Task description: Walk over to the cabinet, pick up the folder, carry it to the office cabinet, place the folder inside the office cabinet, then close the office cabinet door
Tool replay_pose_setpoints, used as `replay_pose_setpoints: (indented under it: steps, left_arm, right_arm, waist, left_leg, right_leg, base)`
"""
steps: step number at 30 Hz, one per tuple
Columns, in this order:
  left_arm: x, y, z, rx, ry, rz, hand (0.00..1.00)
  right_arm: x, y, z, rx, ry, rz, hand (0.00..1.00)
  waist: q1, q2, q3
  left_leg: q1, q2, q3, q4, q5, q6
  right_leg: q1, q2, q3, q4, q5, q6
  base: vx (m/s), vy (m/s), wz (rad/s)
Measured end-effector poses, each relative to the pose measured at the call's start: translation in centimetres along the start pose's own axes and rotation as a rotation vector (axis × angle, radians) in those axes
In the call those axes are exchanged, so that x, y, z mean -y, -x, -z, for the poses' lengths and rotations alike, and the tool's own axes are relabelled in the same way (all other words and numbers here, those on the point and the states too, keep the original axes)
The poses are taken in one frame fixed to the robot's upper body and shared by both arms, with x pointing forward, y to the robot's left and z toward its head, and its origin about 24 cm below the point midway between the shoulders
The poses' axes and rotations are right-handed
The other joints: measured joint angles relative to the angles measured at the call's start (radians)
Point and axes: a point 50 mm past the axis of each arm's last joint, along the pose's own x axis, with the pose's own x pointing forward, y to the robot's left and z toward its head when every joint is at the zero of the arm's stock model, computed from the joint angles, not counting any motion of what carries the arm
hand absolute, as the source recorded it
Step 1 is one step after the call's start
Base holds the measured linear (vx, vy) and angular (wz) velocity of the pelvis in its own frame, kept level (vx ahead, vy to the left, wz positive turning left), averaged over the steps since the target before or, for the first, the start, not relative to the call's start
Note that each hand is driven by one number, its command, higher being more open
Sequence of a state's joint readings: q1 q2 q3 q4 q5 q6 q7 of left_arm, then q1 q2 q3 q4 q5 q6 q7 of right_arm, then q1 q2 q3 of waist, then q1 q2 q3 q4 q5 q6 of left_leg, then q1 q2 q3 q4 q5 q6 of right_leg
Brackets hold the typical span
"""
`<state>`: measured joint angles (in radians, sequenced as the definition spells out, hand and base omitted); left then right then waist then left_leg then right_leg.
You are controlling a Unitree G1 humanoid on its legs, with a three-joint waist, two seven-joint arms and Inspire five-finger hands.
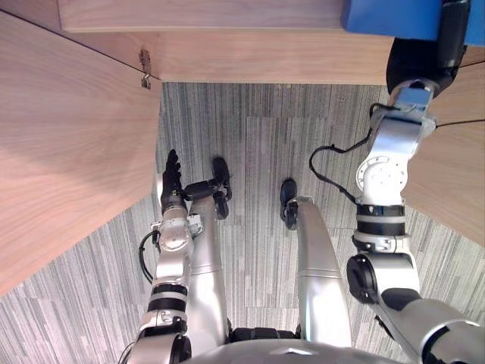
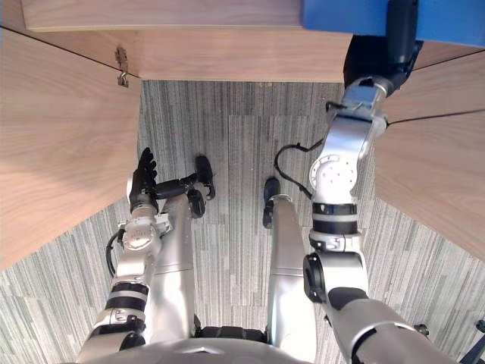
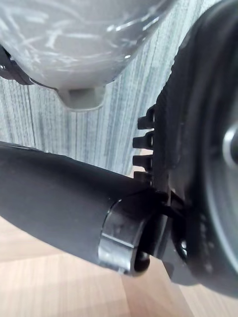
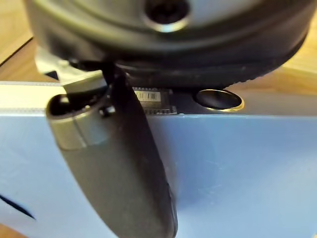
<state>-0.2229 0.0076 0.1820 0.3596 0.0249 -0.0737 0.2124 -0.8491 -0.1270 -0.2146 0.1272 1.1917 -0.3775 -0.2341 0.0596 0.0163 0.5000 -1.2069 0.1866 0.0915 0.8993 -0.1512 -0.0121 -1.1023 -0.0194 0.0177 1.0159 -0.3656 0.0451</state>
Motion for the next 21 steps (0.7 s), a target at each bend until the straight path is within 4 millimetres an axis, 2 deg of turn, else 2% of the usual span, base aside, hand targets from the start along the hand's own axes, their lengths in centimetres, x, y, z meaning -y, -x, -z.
replay_pose_setpoints:
  steps: [7, 8, 12, 15, 21]
  left_arm:
    - [0.5, -0.2, 0.2, -0.025, 0.060, -0.003, 1.00]
    - [0.5, -0.2, 0.2, -0.024, 0.067, -0.003, 1.00]
    - [0.6, -0.2, 0.3, -0.021, 0.072, 0.010, 1.00]
    - [0.6, -0.1, 0.3, -0.019, 0.069, 0.019, 1.00]
    - [0.8, 0.0, 0.3, -0.009, 0.036, 0.058, 1.00]
  right_arm:
    - [-1.5, -2.5, -0.9, 0.057, -0.078, 0.045, 0.00]
    - [-2.0, -3.2, -1.2, 0.067, -0.072, 0.049, 1.00]
    - [-4.0, -5.3, -2.3, 0.089, -0.035, 0.022, 1.00]
    - [-5.1, -5.8, -3.1, 0.101, -0.016, -0.008, 1.00]
    - [-5.5, -6.5, -3.9, 0.090, 0.068, -0.033, 1.00]
  waist:
    - [0.006, 0.004, -0.002]
    - [0.009, 0.004, -0.003]
    - [0.017, 0.007, -0.004]
    - [0.020, 0.007, -0.004]
    - [0.023, 0.007, -0.005]
  left_leg:
    - [0.003, -0.012, -0.015, -0.041, 0.020, -0.006]
    - [0.003, -0.013, -0.017, -0.044, 0.022, -0.007]
    - [0.000, -0.018, -0.021, -0.064, 0.034, -0.008]
    - [0.000, -0.019, -0.021, -0.075, 0.039, -0.009]
    - [0.005, -0.019, -0.021, -0.078, 0.039, -0.009]
  right_leg:
    - [0.011, -0.009, -0.025, -0.031, 0.004, -0.006]
    - [0.011, -0.010, -0.029, -0.035, 0.004, -0.006]
    - [0.011, -0.016, -0.041, -0.051, 0.006, -0.009]
    - [0.015, -0.019, -0.049, -0.061, 0.006, -0.010]
    - [0.023, -0.024, -0.065, -0.063, 0.006, -0.010]
  base:
    - [-0.01, 0.053, 0.09]
    - [-0.01, 0.062, 0.10]
    - [-0.01, 0.053, 0.09]
    - [0.00, 0.053, 0.08]
    - [-0.01, 0.038, 0.03]
